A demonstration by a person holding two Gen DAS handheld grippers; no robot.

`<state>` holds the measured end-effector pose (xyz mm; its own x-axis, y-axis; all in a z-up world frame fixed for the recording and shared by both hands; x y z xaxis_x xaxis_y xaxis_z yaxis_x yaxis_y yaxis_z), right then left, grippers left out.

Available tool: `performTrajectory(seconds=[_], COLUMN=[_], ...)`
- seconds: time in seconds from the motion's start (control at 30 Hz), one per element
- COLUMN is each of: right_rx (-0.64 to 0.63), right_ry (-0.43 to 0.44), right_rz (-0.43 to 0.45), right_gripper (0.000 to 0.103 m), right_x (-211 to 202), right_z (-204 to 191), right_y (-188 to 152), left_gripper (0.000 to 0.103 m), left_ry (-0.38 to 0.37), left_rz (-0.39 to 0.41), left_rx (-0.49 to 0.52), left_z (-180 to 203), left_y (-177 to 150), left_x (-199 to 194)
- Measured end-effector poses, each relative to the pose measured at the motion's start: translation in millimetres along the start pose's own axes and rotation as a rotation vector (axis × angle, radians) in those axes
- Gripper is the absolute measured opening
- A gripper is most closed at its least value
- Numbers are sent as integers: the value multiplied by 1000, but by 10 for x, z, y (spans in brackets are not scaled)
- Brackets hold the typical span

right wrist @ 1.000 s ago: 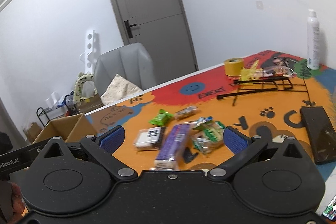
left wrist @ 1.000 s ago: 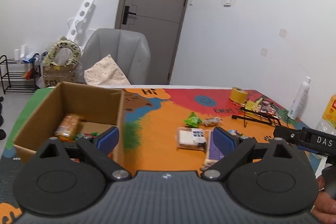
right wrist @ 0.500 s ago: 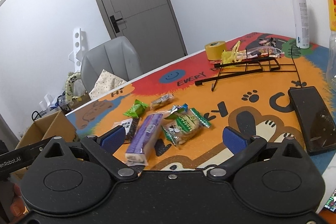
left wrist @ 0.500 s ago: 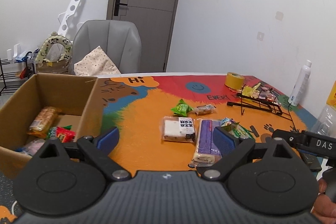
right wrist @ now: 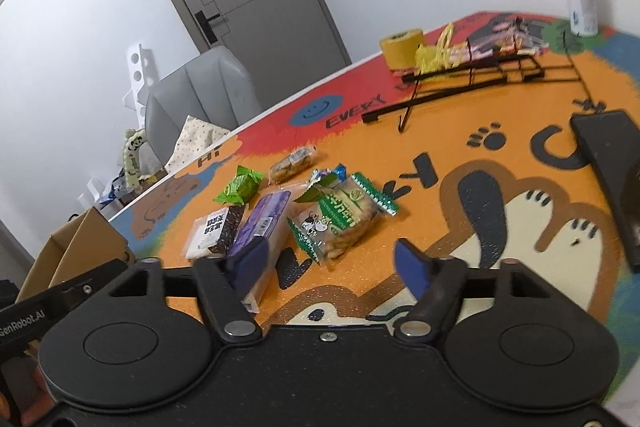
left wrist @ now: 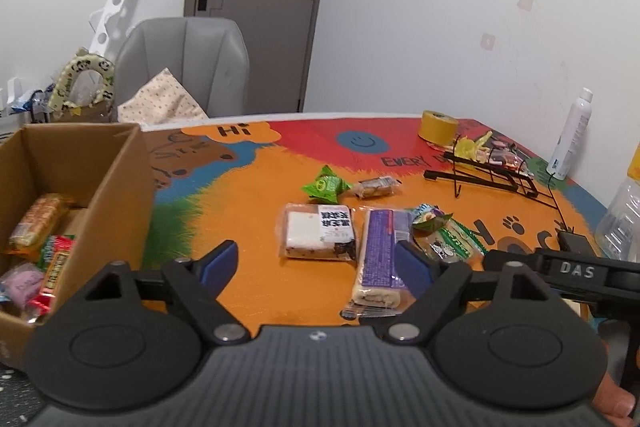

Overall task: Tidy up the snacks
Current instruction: 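Move both grippers back to the purple bar and green cow-print packet, then grasp the purple-wrapped bar with left gripper while right grasps green cow-print packet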

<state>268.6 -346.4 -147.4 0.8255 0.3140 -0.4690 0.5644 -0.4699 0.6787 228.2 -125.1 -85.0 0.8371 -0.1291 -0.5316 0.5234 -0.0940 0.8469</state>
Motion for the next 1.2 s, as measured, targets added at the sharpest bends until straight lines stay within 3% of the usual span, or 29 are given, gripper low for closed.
performTrajectory(seconds=[0.07, 0.23, 0.33, 0.53, 0.87, 1.2], right_rx=[4, 10, 9, -42, -108, -114], right_ry=[3, 5, -6, -79, -111, -184], right_rz=[-14, -29, -27, -11, -25, -35], right_gripper=[58, 58, 59, 73, 73, 69], right_x=[67, 204, 300, 494, 721, 681], right_z=[9, -8, -36, -126, -235, -1], right_y=[12, 76, 144, 213, 225, 179], left_gripper=[75, 70, 69, 69, 69, 69], left_ry=[-6, -19, -21, -14, 5, -31], left_rz=[-11, -33, -41, -58, -87, -97], left_rx=[-4, -12, -15, -32, -67, -39], left_z=[14, 43, 44, -32, -147, 127], left_y=[-2, 6, 10, 25, 34, 58], left_x=[65, 209, 272, 390, 614, 737])
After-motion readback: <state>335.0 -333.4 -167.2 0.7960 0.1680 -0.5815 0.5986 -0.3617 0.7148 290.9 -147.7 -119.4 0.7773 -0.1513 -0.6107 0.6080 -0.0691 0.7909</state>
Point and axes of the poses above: each gripper's, at about its wrist camera, not at the fingertips, and x roughly the way its jaws point, z to its right, y to its top, the point moved 6 cm from there along x, roughly the way its jaws point, and after that the axes turned 10 degrees about x, right-handed, at the moved point
